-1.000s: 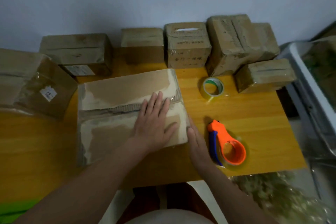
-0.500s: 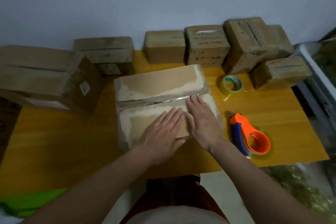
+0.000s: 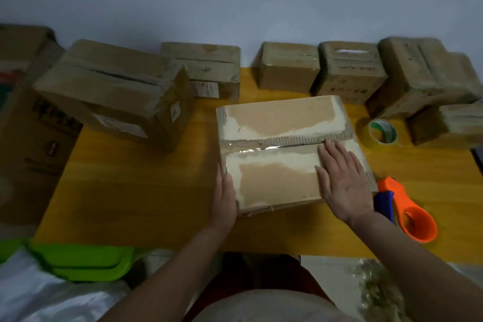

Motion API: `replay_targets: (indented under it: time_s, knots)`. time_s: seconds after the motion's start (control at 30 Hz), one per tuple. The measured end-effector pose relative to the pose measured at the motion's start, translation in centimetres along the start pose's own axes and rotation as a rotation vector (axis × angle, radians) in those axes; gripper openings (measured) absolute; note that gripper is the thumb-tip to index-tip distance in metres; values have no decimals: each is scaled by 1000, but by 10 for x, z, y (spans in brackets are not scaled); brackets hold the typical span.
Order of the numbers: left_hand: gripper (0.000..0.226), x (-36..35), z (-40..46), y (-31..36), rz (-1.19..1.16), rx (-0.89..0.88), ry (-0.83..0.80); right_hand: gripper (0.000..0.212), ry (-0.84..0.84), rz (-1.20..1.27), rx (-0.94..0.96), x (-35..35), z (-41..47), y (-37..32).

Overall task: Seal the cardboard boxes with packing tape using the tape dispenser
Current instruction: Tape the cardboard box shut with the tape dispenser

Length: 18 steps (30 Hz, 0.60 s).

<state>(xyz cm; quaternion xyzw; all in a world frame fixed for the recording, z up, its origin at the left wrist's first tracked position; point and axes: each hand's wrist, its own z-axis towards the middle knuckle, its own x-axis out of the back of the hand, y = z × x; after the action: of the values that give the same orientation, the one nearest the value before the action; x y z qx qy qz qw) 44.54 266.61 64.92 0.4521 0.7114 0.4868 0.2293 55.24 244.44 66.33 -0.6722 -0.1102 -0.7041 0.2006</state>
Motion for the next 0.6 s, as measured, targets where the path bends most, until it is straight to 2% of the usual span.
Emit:
replay_targets:
  time_s: [0.1, 0.13, 0.23, 0.4, 0.5, 0.6]
  knots:
    - [46, 14, -8, -5, 84, 72, -152, 57, -17, -1, 49, 2, 5, -1]
    - [51, 16, 4, -3, 125, 89, -155, 58, -20, -5, 58, 2, 6, -1]
    - [57, 15, 54, 23, 249, 93, -52, 58, -39, -9, 77, 3, 7, 1]
    - [50, 6, 126, 86, 193, 65, 39, 56, -59, 6, 87, 6, 7, 5]
    - [43, -2, 148, 96, 169, 36, 71, 56, -76, 4, 77, 5, 8, 4]
    - [46, -4, 148, 95, 203, 35, 104, 58, -94, 1, 62, 6, 9, 3]
